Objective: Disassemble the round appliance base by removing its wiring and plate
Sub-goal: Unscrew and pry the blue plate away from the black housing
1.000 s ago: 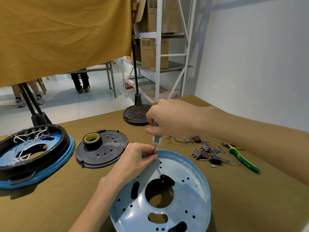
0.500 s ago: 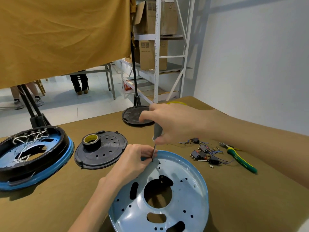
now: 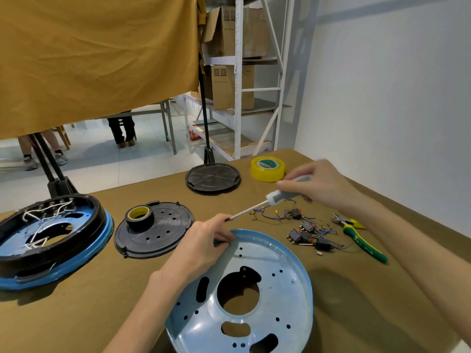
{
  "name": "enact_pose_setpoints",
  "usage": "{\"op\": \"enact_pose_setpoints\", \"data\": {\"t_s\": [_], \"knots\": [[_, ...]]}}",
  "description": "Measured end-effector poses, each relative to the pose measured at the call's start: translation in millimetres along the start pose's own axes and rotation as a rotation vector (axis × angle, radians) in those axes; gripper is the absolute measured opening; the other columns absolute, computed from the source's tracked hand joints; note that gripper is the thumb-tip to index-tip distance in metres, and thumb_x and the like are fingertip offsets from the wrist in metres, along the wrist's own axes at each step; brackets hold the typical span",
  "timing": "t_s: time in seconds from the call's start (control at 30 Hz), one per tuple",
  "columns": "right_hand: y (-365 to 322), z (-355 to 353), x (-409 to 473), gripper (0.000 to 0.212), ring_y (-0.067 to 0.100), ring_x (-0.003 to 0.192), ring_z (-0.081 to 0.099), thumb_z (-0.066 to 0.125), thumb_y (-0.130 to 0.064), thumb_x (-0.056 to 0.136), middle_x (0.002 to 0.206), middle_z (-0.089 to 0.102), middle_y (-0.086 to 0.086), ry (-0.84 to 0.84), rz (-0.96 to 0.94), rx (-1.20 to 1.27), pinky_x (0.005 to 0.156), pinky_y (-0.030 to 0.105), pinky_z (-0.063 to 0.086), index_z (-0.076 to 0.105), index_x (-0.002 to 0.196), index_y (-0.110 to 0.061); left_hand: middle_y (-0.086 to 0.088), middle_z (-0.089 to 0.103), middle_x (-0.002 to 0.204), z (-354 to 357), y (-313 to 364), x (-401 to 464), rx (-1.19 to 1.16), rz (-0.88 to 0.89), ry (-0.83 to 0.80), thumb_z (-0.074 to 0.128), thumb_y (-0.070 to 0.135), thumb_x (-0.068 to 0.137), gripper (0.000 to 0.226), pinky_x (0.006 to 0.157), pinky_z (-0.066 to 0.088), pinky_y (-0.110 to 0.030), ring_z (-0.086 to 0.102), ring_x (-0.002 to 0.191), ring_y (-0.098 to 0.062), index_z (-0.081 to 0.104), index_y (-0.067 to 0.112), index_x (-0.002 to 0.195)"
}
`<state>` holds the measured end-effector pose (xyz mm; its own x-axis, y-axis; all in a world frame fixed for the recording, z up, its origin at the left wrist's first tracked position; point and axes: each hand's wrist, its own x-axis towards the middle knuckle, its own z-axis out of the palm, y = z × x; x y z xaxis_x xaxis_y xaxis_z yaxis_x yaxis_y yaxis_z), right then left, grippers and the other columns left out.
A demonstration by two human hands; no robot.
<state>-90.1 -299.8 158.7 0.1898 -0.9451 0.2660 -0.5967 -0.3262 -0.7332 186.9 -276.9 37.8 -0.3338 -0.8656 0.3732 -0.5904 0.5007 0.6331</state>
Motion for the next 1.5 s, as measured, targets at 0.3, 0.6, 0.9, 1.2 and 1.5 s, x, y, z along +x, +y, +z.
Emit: {"op": "enact_pose_setpoints", "data": {"t_s": [0.3, 0.6, 0.9, 1.2, 1.5], "knots": [[111.7, 76.9, -53.6, 0.008, 0.012, 0.082, 0.07, 0.077, -0.018, 0.089, 0.091, 0.073, -0.001, 0.286, 0.272, 0.222, 0.074, 0.023, 0.056, 0.072, 0.094, -0.021, 0.01, 0.067, 0.098, -21.8, 4.5, -4.5, 0.287, -0.524, -0.188, 0.068, 0.055, 0.089, 0.038, 0.068, 0.047, -0.025, 0.062, 0.08, -0.005, 0.065, 0.026, 0.114], [81.6, 99.4, -49.0, 0.008, 0.006, 0.089, 0.058, 0.062, -0.021, 0.1, 0.09, 0.062, -0.01, 0.198, -0.031, -0.032, 0.073, 0.013, 0.042, 0.066, 0.094, -0.024, 0.002, 0.047, 0.072, -42.9, 8.0, -10.8, 0.066, -0.625, -0.327, 0.049, 0.038, 0.105, 0.026, 0.06, 0.034, -0.026, 0.042, 0.061, -0.011, 0.054, 0.018, 0.089], [17.1, 101.6, -45.8, 0.048, 0.006, 0.101, 0.067, 0.071, -0.056, 0.088, 0.112, 0.069, -0.01, -0.4, 0.084, 0.137, 0.084, 0.027, 0.056, 0.062, 0.127, -0.03, -0.004, 0.075, 0.077, -106.2, 24.5, -30.2, -0.4, -0.899, -0.284, 0.064, 0.046, 0.097, 0.034, 0.058, 0.056, -0.028, 0.071, 0.064, -0.017, 0.069, 0.015, 0.111], [-28.8, 92.8, -20.9, 0.032, 0.01, 0.083, 0.066, 0.086, -0.025, 0.078, 0.095, 0.072, -0.005, -0.141, -0.186, 0.191, 0.073, 0.032, 0.06, 0.069, 0.105, -0.029, -0.017, 0.076, 0.112, -142.8, 44.1, -53.4, -0.739, -0.749, -0.147, 0.08, 0.042, 0.079, 0.033, 0.067, 0.061, -0.034, 0.077, 0.087, -0.027, 0.083, 0.016, 0.1], [-40.2, 102.9, -27.4, 0.039, -0.001, 0.103, 0.053, 0.085, -0.027, 0.083, 0.111, 0.057, -0.007, 0.305, -0.23, 0.183, 0.083, 0.006, 0.041, 0.059, 0.111, -0.024, -0.002, 0.078, 0.114, -122.9, 88.4, -44.7, -0.618, -0.294, 0.047, 0.091, 0.026, 0.068, 0.056, 0.082, 0.06, -0.026, 0.074, 0.106, -0.022, 0.073, 0.026, 0.121]]}}
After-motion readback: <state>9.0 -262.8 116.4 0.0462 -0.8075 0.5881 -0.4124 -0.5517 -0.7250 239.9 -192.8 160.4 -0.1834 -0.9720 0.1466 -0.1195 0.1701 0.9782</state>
